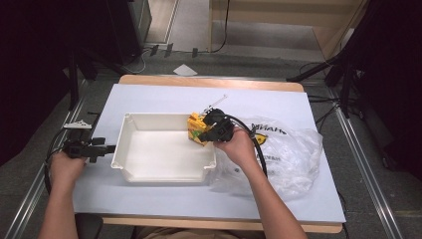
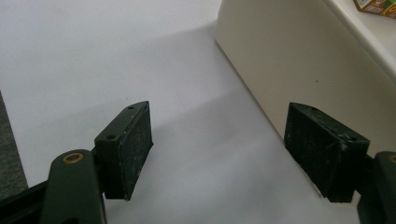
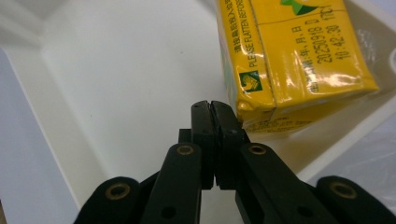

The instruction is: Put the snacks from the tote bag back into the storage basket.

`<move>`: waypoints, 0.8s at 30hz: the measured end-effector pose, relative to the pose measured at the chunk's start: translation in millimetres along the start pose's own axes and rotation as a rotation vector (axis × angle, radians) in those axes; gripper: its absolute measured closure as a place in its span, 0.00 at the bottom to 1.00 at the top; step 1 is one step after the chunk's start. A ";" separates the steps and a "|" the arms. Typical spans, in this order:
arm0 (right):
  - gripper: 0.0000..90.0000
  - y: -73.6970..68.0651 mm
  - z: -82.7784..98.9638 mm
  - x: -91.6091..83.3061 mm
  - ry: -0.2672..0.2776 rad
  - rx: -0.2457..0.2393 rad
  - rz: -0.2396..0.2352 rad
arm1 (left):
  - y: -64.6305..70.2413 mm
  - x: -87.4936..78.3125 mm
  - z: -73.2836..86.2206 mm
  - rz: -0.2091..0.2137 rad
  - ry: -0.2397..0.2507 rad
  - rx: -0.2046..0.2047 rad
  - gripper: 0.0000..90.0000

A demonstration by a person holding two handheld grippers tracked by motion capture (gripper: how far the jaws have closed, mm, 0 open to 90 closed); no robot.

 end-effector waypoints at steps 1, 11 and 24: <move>1.00 0.8 0.2 0.0 0.001 -0.001 0.002 | 0.0 0.1 0.0 0.000 0.000 0.000 0.28; 1.00 8.6 0.1 -1.3 0.007 0.011 0.035 | 0.3 -0.2 -0.1 0.003 -0.001 0.002 0.28; 1.00 17.5 -4.5 -2.4 0.016 0.045 0.036 | 0.3 -0.4 -0.1 0.004 0.002 0.001 0.28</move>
Point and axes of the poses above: each handheld gripper's, and its own axes: x roughly forward along the jaws, z roughly out of its underside, y roughly to its right, the point moved 7 cm from there along x, roughly forward along the jaws, and after that the axes turned 10 degrees about z, right-handed, at the moved point
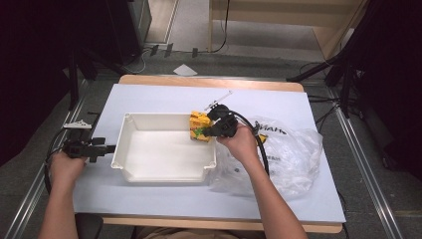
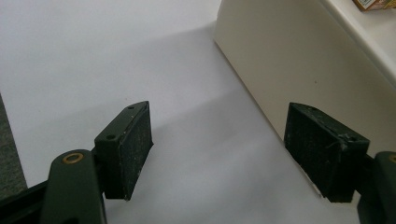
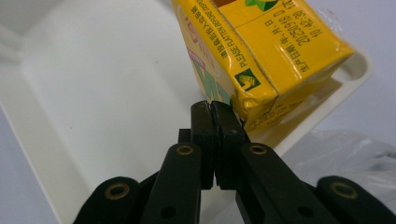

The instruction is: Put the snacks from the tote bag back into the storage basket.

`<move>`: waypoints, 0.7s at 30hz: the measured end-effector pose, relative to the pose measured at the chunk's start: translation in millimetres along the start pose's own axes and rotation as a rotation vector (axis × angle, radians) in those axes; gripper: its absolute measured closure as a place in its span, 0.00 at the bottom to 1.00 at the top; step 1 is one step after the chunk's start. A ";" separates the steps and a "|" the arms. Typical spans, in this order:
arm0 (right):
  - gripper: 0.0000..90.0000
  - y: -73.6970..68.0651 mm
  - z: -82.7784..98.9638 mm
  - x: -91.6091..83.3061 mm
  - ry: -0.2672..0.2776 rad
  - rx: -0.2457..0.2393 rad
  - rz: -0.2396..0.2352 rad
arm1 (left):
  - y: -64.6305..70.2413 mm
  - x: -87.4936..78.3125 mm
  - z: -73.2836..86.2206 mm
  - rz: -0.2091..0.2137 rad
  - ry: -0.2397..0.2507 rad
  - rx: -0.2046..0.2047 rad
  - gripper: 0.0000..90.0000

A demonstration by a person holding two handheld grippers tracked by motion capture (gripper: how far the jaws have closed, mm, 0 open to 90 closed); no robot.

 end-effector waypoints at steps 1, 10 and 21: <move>1.00 0.5 -0.5 -0.1 -0.001 -0.002 0.006 | 0.0 0.1 0.1 0.001 -0.001 0.000 0.27; 1.00 -0.3 1.3 0.0 -0.004 -0.012 0.001 | 0.2 0.5 0.1 0.000 -0.002 0.001 0.28; 1.00 1.5 5.5 -1.4 -0.006 -0.001 0.015 | 0.1 0.8 0.3 0.000 -0.003 0.000 0.28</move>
Point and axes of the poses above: each handheld gripper's, and its own axes: x roughly forward along the jaws, z roughly out of its underside, y roughly to its right, the point moved 7 cm from there along x, roughly forward along the jaws, and after that the axes turned 10 degrees about z, right-handed, at the moved point
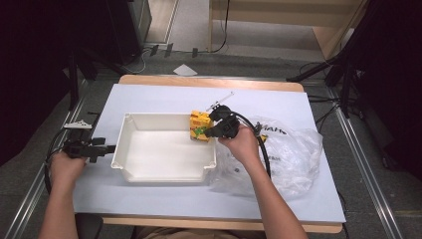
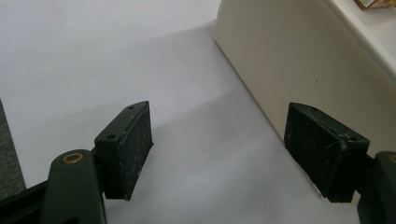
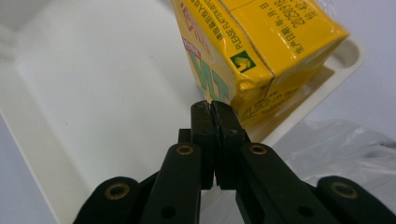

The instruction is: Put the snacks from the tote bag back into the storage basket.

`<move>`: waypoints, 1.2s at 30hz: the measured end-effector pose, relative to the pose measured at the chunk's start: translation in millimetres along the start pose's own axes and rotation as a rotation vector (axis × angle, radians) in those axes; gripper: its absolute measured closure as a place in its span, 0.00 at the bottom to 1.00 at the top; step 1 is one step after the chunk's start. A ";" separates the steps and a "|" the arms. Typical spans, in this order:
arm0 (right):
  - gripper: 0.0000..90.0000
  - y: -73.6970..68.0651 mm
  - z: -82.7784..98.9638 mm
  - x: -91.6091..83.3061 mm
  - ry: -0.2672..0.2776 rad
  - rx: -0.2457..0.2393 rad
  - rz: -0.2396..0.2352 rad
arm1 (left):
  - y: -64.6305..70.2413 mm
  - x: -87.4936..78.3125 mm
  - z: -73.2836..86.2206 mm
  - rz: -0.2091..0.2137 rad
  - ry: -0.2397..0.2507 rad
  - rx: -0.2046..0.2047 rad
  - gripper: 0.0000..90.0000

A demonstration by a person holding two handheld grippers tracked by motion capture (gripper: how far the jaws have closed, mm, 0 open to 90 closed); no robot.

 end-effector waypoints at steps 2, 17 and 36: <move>1.00 -2.8 0.0 -0.8 0.000 -0.009 -0.002 | 0.0 -0.2 -0.1 -0.001 0.001 0.000 0.28; 0.99 -29.6 -42.7 -24.9 0.077 -0.075 -0.020 | 0.8 0.8 -0.7 0.003 0.003 0.002 0.28; 1.00 -29.4 -77.5 6.9 0.005 -0.072 -0.008 | -0.7 -1.1 -0.7 0.000 0.011 -0.002 0.28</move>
Point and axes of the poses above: each handheld gripper's, and its own axes: x roughly forward along the jaws, z roughly out of its underside, y roughly to its right, the point moved 7 cm from there along x, roughly forward along the jaws, and after that the axes turned 10 degrees about z, right-handed, at the moved point
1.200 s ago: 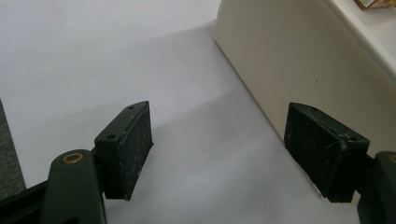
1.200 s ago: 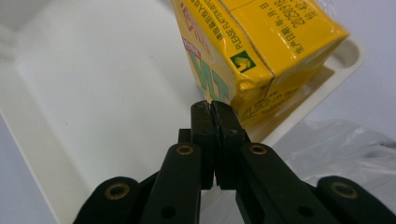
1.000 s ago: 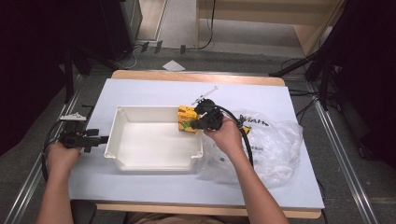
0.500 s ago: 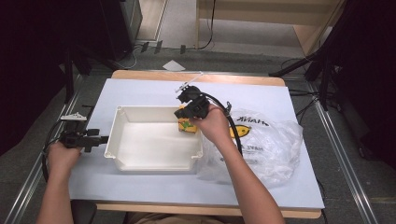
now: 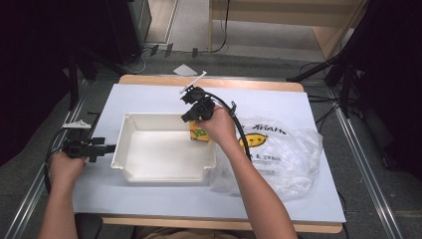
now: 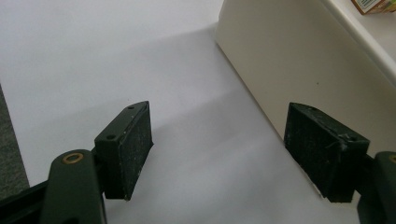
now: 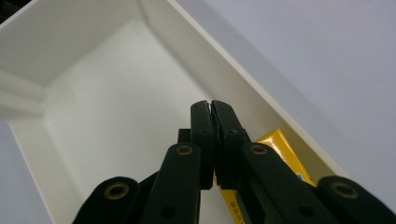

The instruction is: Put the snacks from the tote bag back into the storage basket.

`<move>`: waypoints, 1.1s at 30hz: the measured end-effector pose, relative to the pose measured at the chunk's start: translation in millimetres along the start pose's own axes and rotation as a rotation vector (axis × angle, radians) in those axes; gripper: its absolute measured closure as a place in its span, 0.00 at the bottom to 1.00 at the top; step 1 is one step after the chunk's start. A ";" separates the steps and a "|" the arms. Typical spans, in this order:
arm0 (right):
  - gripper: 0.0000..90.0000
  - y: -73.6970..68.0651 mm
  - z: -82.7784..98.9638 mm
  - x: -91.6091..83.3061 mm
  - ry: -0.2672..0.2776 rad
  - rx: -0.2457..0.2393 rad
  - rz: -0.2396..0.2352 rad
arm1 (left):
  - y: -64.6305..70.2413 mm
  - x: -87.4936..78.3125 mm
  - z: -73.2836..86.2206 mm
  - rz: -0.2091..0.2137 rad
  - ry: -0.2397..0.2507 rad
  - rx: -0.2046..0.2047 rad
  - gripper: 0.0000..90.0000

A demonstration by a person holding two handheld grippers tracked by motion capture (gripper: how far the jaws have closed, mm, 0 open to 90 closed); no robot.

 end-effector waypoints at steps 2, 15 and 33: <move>1.00 -1.2 0.9 -0.7 0.000 -0.003 -0.007 | 0.3 0.0 0.0 0.000 -0.001 0.004 0.28; 0.98 -7.5 2.5 -8.8 0.041 -0.013 -0.031 | -0.9 0.3 0.3 -0.001 -0.002 -0.003 0.28; 0.79 -14.7 28.1 -45.6 0.133 -0.008 -0.105 | 0.7 2.2 0.7 0.000 -0.015 0.001 0.28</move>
Point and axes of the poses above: each handheld gripper's, and its own axes: x roughly forward along the jaws, z roughly out of its underside, y roughly to its right, the point moved 7 cm from there along x, roughly forward along the jaws, and after that the axes turned 10 degrees about z, right-handed, at the moved point
